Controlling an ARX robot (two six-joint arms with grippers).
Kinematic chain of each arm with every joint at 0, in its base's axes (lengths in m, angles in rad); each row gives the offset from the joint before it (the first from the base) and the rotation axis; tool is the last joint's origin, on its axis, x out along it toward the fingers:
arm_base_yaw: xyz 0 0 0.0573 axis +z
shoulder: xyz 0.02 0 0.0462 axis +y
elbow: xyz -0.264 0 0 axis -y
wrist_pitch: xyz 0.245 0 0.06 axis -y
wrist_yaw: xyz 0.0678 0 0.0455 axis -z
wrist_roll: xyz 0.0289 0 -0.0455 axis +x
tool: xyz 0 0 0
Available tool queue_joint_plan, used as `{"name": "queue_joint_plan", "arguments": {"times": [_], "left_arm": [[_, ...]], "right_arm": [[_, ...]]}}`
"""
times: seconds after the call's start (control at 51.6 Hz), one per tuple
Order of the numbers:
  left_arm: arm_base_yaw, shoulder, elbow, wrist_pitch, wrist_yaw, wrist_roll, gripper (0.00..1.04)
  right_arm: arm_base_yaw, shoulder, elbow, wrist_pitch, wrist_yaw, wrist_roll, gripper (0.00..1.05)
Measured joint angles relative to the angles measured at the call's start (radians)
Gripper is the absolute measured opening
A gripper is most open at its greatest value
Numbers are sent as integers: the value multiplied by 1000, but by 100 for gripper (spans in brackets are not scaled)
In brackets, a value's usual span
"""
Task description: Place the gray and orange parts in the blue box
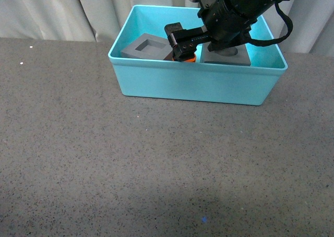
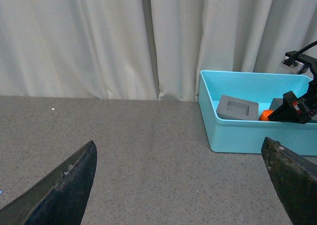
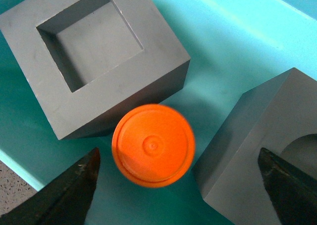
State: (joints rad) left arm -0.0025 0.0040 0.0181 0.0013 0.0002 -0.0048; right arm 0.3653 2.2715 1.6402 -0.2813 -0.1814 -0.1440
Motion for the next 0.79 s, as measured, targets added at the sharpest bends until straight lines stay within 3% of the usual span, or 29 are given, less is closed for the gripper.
{"name": "queue_joint_plan", "arguments": {"times": [0.058,0.368,0.697,0.794], "left_arm": [[0,0,0,0,0,0,98],[0,0,0,0,0,0,98],[0,0,0,0,0,0,98],[0,0,0,0,0,0,98]], "right_arm": [[-3,-11,-17,19,1,11,97],[-51,-276,-290,264,52,94,95],[-139,-612,-683,536,231,146,95],[-165,-711,-779,556,266,148,95]]}}
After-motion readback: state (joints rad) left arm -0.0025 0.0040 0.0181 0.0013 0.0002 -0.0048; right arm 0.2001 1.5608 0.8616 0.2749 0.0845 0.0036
